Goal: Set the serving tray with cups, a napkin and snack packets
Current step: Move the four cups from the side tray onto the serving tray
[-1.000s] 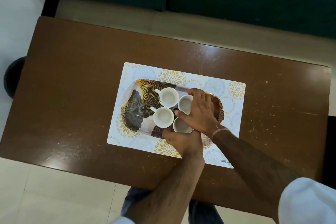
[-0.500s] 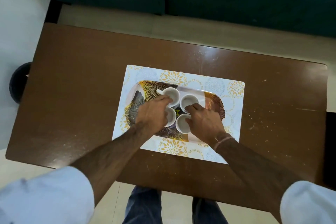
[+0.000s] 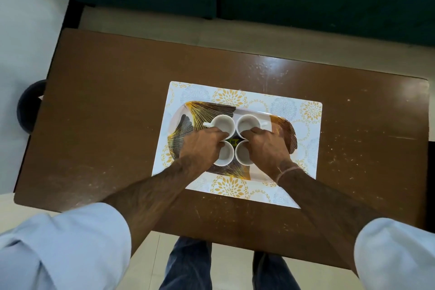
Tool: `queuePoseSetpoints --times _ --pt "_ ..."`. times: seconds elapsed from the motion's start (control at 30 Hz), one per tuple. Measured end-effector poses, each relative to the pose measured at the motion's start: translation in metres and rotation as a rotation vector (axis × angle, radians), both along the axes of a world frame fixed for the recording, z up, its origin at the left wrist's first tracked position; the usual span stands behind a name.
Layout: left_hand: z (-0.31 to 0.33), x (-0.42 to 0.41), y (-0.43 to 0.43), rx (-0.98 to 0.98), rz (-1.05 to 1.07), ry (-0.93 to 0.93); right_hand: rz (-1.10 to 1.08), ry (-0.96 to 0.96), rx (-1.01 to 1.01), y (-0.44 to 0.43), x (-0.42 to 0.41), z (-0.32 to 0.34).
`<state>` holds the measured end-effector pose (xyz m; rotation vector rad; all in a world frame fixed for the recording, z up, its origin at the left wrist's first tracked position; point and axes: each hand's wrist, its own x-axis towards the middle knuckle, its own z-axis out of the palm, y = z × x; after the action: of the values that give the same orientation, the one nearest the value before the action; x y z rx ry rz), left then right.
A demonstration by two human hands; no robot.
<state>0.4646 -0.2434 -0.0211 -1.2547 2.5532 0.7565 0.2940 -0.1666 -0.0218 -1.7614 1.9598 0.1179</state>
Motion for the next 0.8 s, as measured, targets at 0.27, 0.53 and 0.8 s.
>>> queuePoseSetpoints --times 0.27,0.53,0.8 --pt "-0.003 0.002 -0.001 -0.011 -0.037 -0.003 -0.035 -0.037 0.021 0.008 0.006 -0.001" --pt "-0.004 0.004 -0.003 -0.025 -0.076 0.046 -0.073 -0.068 0.003 0.013 0.005 -0.002" --pt "0.023 -0.007 -0.009 -0.16 -0.002 0.222 -0.218 -0.103 -0.201 0.028 -0.011 0.016"
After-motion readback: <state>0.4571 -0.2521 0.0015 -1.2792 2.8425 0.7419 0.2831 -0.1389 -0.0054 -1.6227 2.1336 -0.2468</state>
